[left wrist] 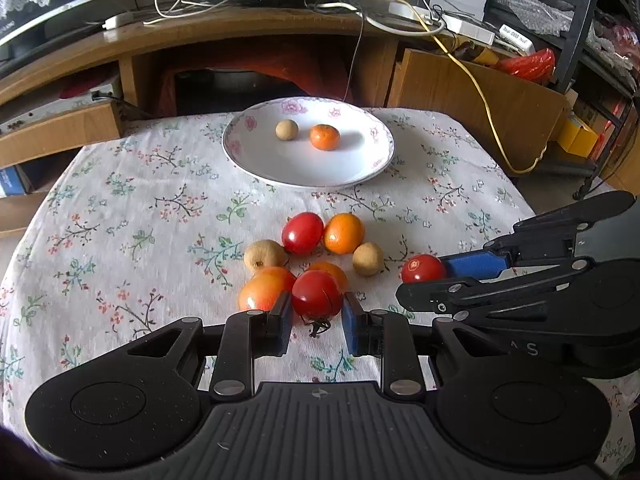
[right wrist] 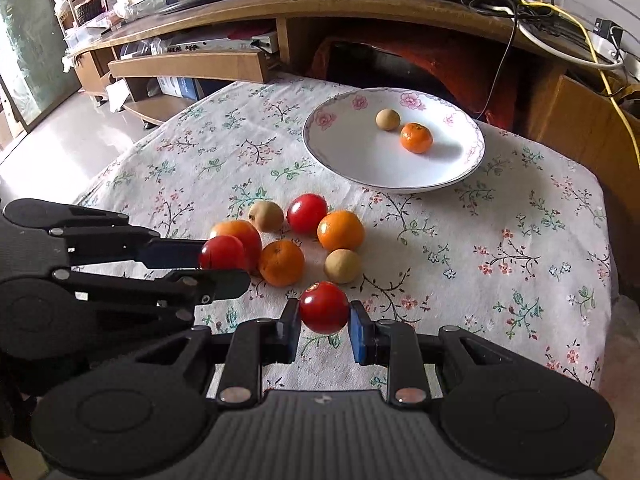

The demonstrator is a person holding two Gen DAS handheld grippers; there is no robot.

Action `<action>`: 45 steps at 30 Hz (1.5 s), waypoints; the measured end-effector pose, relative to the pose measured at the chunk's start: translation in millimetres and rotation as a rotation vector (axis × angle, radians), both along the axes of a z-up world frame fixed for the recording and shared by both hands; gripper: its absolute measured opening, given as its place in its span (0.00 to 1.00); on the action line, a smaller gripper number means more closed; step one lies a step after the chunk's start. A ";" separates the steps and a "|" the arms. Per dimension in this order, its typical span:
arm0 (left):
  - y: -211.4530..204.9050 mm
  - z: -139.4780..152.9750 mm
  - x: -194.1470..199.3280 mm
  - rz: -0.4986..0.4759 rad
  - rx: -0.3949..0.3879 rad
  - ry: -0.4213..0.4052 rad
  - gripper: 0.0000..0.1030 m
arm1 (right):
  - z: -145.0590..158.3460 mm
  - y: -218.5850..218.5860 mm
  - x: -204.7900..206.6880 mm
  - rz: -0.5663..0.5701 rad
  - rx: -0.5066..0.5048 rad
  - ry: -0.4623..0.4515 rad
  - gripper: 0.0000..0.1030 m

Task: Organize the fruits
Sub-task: 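Lower both cherry tomatoes over the white bowl and open both tools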

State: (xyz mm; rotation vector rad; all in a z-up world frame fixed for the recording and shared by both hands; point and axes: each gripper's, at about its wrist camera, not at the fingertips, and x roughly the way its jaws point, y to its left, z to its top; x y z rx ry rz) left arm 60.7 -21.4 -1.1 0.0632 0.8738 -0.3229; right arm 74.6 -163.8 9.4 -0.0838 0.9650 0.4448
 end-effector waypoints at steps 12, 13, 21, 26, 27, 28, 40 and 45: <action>-6.8 13.6 20.1 0.001 -0.014 -0.041 0.30 | 9.6 -6.6 15.5 -0.042 0.020 -0.026 0.25; -7.6 14.8 22.5 0.001 -0.013 -0.045 0.30 | 11.3 -7.3 17.8 -0.047 0.022 -0.031 0.25; -14.9 19.6 52.0 0.002 -0.008 -0.065 0.30 | 17.8 -14.6 44.4 -0.093 0.039 -0.054 0.25; -18.9 17.3 67.0 -0.005 0.010 -0.069 0.30 | 16.9 -19.2 60.9 -0.110 0.043 -0.056 0.25; -19.4 16.6 70.9 -0.003 0.012 -0.069 0.30 | 16.1 -19.6 64.6 -0.112 0.040 -0.057 0.25; -19.4 16.4 73.5 -0.001 0.015 -0.070 0.30 | 15.2 -20.1 67.8 -0.115 0.039 -0.058 0.25; -25.2 2.4 111.9 0.013 0.019 -0.045 0.30 | -3.3 -24.1 111.6 -0.120 0.036 -0.059 0.25; -23.7 -4.7 121.2 0.023 0.033 -0.028 0.30 | -8.2 -23.6 124.4 -0.117 0.036 -0.063 0.25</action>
